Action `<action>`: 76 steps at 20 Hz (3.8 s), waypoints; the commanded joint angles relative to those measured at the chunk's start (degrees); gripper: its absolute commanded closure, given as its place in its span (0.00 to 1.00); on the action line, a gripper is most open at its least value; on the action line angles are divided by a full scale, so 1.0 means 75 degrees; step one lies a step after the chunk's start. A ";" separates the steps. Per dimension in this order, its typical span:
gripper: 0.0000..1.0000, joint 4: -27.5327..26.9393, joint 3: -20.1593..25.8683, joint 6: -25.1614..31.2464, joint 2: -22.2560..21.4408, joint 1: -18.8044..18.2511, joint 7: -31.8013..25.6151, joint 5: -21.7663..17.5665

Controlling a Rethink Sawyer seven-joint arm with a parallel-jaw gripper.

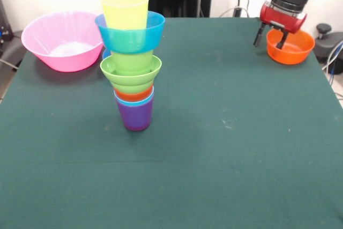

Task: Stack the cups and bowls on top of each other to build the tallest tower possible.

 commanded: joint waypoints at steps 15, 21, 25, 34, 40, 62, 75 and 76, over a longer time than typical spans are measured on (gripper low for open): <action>1.00 0.0274 0.0777 0.0305 -0.0323 -0.0534 0.0781 -0.0255; 1.00 0.0406 0.0951 0.0739 -0.0916 -0.1262 0.0339 -0.0586; 1.00 0.0238 0.0784 0.1783 -0.1718 -0.1726 -0.0173 -0.0911; 1.00 -0.0521 0.1174 0.3384 -0.2397 -0.2715 -0.0582 -0.1284; 1.00 -0.1224 0.1271 0.4678 -0.2642 -0.2968 -0.0602 -0.1403; 1.00 -0.3549 0.1709 0.7044 -0.3451 -0.4072 -0.1112 -0.2068; 1.00 -0.5097 0.1442 0.7905 -0.3384 -0.4098 -0.1186 -0.3179; 1.00 -0.5144 0.1385 0.7892 -0.3372 -0.4075 -0.1173 -0.3308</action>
